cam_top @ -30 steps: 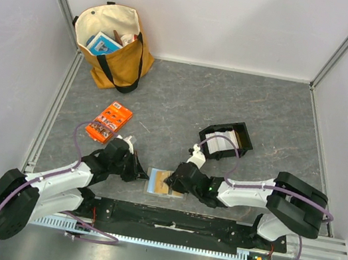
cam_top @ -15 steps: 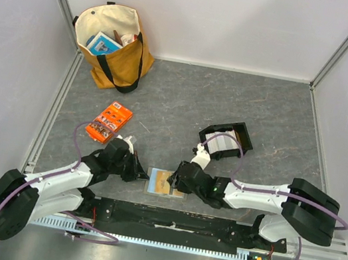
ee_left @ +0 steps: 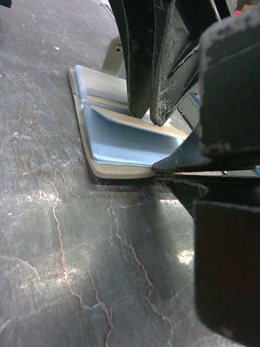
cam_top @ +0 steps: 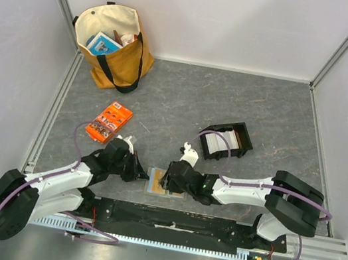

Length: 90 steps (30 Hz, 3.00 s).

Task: Put the credit cards into the card holder
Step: Insert the credit card into the card holder.

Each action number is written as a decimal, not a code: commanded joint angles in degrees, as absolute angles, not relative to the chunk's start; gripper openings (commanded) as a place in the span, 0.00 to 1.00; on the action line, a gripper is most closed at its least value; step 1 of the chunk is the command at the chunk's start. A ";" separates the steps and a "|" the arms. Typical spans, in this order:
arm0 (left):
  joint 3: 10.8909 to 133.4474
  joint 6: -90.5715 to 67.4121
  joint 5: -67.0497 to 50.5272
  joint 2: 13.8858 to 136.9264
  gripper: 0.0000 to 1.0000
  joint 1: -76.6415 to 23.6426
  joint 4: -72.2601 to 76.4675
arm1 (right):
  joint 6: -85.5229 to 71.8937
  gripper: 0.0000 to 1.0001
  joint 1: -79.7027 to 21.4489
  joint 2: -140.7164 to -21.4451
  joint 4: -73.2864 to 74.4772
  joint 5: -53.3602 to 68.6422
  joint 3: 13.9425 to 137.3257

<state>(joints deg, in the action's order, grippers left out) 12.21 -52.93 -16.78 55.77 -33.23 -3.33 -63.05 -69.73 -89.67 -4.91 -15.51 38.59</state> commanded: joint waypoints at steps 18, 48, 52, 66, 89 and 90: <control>12.57 -53.44 -16.61 54.93 0.02 -33.31 -2.90 | -61.96 0.24 -70.40 -89.38 -16.69 -8.97 37.35; 11.95 -53.79 -15.38 53.26 0.02 -33.22 -3.96 | -59.06 0.00 -77.08 -91.14 9.93 -23.20 46.32; 12.13 -53.70 -15.64 54.05 0.02 -33.31 -3.52 | -59.06 0.00 -76.99 -92.11 10.28 -23.03 46.49; 12.48 -53.61 -15.65 54.23 0.02 -33.31 -3.95 | -54.93 0.00 -78.84 -97.99 16.52 -20.66 53.78; 12.39 -53.44 -15.21 53.35 0.02 -33.14 -4.48 | -59.33 0.00 -78.75 -86.41 16.54 -28.39 48.88; 12.39 -53.44 -15.29 53.35 0.02 -33.13 -4.48 | -59.67 0.07 -78.49 -85.18 14.17 -28.21 47.65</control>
